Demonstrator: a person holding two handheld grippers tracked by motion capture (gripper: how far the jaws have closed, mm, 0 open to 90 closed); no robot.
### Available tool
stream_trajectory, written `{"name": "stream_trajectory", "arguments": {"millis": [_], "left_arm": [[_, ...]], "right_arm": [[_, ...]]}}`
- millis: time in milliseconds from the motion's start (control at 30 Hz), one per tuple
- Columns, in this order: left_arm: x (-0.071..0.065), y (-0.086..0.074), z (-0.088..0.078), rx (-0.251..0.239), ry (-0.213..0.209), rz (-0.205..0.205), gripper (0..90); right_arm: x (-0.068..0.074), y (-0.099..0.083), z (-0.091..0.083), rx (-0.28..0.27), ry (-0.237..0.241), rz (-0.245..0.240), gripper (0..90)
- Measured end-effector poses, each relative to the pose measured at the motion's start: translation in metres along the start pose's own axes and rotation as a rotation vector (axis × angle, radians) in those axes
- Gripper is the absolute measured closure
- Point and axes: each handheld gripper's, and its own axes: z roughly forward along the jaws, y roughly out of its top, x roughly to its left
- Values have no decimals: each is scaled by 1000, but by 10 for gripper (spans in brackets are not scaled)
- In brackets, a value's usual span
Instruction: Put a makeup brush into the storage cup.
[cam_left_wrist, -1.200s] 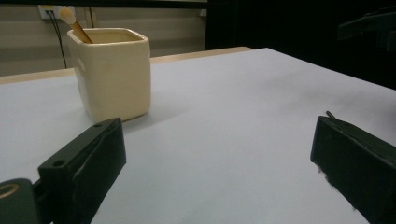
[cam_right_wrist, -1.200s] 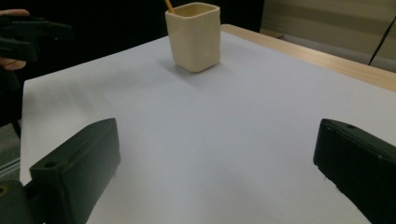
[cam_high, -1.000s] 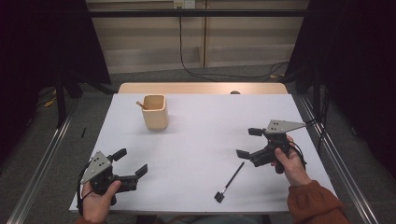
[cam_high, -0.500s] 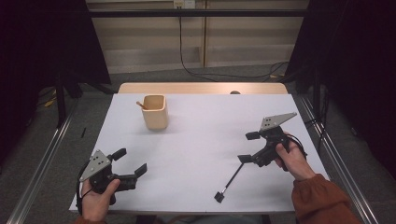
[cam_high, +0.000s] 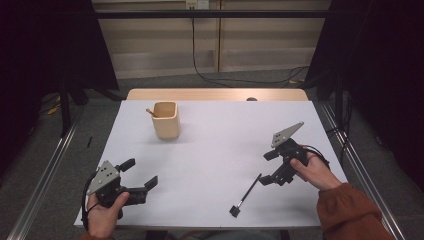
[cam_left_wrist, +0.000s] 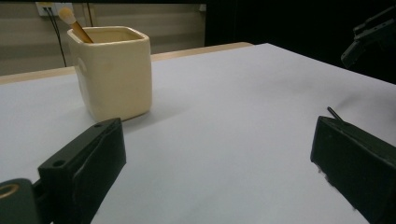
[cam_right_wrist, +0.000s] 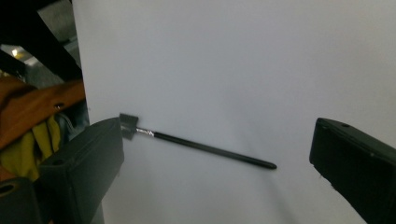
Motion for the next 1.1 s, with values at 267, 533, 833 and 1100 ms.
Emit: {"name": "stream_trajectory", "arguments": {"millis": [267, 533, 833, 1100], "left_arm": [[0, -1, 1, 9, 0, 0, 33], [0, -2, 1, 14, -1, 5, 33], [0, -3, 3, 18, -5, 6, 33], [0, -4, 3, 36, 1, 20, 33]], "right_arm": [[-3, -1, 7, 217, -10, -10, 28], [-2, -5, 23, 376, -4, -66, 37], [6, 4, 45, 485, 12, -188, 72], [-1, 12, 57, 518, 6, -227, 226]]}}
